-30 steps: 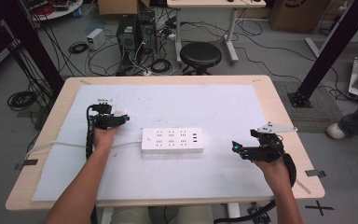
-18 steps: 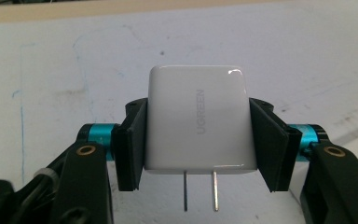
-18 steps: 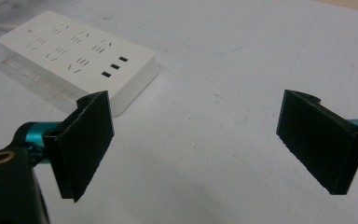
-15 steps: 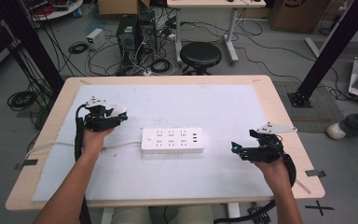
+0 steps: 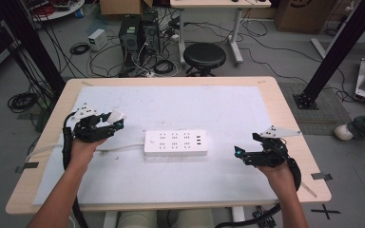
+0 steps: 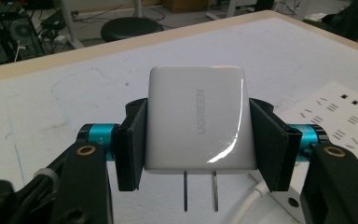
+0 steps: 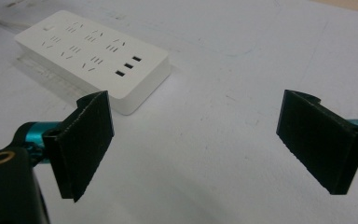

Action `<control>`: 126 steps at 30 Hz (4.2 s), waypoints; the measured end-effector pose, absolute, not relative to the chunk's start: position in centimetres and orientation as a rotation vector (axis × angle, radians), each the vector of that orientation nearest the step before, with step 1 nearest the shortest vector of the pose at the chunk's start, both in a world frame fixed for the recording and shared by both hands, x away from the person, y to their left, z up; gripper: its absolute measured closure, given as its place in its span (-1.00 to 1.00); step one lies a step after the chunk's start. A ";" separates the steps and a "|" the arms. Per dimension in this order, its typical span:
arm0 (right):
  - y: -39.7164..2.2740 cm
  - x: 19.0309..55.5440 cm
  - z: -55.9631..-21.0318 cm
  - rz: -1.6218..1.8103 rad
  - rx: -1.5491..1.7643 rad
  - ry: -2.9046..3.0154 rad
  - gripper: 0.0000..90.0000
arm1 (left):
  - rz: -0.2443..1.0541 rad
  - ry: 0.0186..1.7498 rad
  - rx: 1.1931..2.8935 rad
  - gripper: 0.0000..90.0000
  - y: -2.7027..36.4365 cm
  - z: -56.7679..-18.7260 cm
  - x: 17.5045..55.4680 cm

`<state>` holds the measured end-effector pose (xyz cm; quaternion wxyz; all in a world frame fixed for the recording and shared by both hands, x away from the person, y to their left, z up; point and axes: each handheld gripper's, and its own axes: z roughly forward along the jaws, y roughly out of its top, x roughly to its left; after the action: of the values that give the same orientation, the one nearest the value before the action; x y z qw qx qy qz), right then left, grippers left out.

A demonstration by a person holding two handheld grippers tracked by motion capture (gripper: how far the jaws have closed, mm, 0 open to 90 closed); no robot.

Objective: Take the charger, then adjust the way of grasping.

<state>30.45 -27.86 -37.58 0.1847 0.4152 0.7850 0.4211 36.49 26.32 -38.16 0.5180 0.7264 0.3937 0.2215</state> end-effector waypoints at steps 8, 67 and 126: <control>-27.5 30.6 -37.4 1.185 1.157 2.223 -0.76 | 0.516 0.823 1.753 -0.05 26.2 -37.2 35.1; -17.6 33.4 -33.9 1.521 1.097 2.647 -0.64 | 0.451 0.168 1.983 -0.05 16.1 -35.5 31.0; -14.6 36.1 -37.2 1.803 1.526 2.720 0.41 | 0.346 0.336 1.950 -0.52 14.6 -38.5 31.9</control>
<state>36.14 -14.59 -37.17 -0.2282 0.4125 0.7351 0.4873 31.93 14.56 -38.50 0.5364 0.8193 0.1412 0.1455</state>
